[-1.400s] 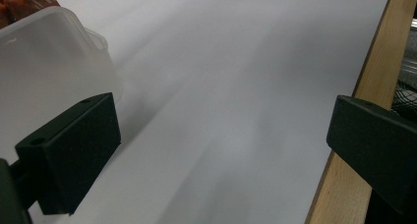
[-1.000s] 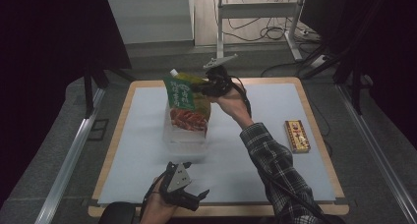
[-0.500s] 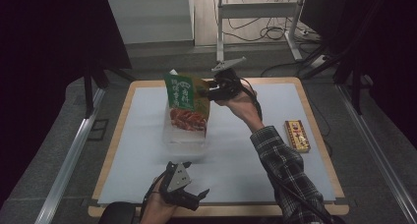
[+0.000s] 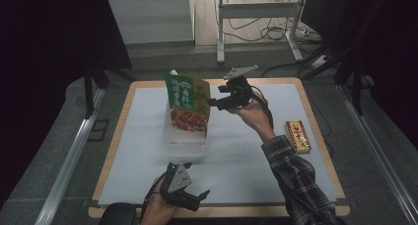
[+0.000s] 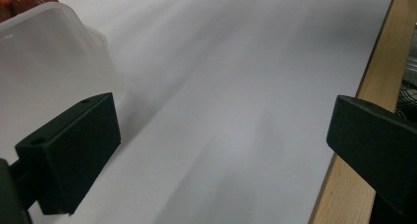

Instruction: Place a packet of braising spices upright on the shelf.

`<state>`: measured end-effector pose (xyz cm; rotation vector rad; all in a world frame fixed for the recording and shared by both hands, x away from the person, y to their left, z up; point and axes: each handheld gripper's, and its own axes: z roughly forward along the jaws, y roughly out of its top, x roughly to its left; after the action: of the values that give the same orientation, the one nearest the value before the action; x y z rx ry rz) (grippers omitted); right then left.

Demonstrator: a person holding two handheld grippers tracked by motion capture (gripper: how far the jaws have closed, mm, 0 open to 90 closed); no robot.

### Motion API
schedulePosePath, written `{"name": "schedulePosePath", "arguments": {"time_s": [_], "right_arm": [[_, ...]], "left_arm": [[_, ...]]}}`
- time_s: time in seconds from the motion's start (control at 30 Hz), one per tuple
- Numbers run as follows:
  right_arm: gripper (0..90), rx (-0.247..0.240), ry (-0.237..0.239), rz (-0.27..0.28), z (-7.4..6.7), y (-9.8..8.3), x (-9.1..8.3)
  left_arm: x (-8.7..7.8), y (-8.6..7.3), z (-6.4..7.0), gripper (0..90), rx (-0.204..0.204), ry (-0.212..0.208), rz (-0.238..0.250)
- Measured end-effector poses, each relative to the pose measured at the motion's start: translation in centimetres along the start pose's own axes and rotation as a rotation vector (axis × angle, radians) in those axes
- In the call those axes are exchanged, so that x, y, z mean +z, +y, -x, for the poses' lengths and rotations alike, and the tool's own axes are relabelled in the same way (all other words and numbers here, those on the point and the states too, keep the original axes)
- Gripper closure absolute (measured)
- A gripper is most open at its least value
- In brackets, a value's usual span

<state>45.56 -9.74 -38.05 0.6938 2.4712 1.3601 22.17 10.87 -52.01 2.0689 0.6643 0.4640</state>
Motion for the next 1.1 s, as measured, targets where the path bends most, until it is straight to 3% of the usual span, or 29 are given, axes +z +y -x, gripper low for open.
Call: {"name": "schedulePosePath", "arguments": {"time_s": [0.37,0.67,1.1], "right_arm": [[11.2,-0.025,-0.016,-0.043,-0.6,-2.6,-0.6],[7.4,-0.010,-0.012,-0.060,-0.3,-4.3,-1.8],[6.7,0.019,-0.054,-0.049,-0.1,-7.3,-3.6]], "left_arm": [[-0.1,0.0,-0.1,0.0,-0.001,0.005,0.002],[0.0,0.0,-0.1,0.0,-0.009,0.008,0.006],[0.1,-0.1,-0.2,0.0,-0.021,0.006,0.008]]}}
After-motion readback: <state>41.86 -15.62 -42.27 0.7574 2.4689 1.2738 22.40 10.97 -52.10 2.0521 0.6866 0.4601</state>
